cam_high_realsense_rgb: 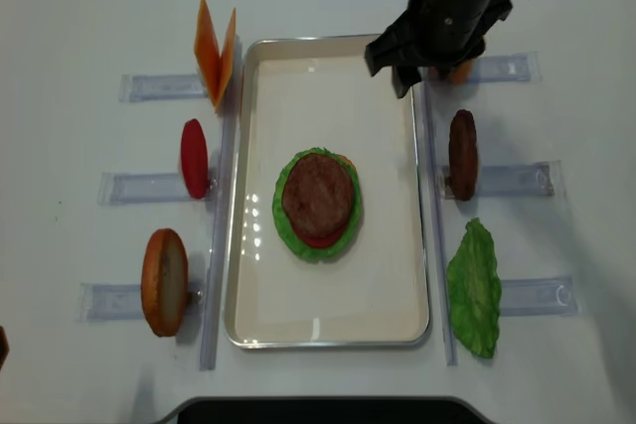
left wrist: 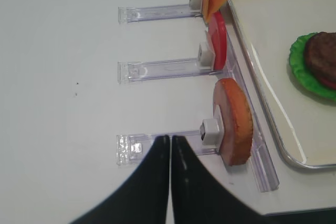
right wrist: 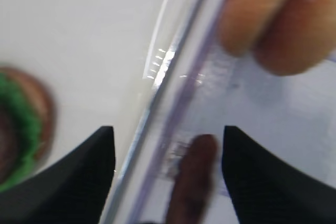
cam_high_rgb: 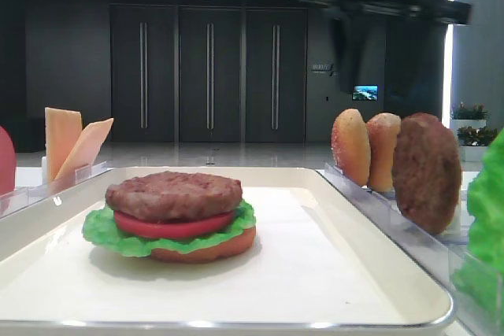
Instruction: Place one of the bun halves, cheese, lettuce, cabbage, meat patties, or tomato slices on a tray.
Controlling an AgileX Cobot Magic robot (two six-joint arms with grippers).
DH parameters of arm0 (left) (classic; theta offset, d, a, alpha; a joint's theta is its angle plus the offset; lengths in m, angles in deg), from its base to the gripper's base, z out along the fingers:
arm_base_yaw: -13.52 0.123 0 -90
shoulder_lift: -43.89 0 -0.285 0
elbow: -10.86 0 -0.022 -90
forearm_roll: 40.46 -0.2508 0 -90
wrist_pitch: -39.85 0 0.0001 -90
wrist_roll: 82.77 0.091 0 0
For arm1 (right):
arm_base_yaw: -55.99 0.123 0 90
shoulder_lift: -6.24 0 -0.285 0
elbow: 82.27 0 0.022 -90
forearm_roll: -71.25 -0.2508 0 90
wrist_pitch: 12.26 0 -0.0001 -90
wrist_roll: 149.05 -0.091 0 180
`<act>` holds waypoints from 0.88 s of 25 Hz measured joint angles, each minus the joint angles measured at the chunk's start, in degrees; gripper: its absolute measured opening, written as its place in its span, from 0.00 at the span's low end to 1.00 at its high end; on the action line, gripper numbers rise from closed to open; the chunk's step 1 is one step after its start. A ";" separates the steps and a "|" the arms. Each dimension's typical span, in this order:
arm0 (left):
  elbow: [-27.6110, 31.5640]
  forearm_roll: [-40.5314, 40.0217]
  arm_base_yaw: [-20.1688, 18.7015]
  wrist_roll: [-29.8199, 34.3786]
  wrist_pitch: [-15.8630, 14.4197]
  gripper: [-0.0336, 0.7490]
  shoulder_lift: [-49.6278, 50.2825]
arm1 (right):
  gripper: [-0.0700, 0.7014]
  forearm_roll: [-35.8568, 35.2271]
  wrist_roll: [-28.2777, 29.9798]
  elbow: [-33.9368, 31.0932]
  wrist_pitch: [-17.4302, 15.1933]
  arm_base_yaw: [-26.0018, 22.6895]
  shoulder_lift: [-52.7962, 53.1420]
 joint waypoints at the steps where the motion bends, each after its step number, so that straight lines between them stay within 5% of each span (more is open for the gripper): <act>1: 0.00 0.00 0.00 0.00 0.00 0.04 0.00 | 0.64 0.37 0.38 0.05 -0.57 -3.38 0.00; 7: 0.00 0.00 0.00 0.00 0.00 0.04 0.00 | 0.62 3.58 1.80 0.11 -2.79 -26.04 -0.05; 9: 0.00 0.00 0.00 0.00 0.00 0.04 0.00 | 0.60 3.58 1.91 0.11 -4.09 -30.24 -0.05; 15: 0.00 0.00 0.00 0.00 0.00 0.04 0.00 | 0.57 3.58 3.38 -3.60 -6.76 -30.92 3.24; 22: 0.00 0.00 0.00 0.00 0.00 0.04 0.00 | 0.57 4.73 3.43 -32.67 -2.50 -30.17 26.80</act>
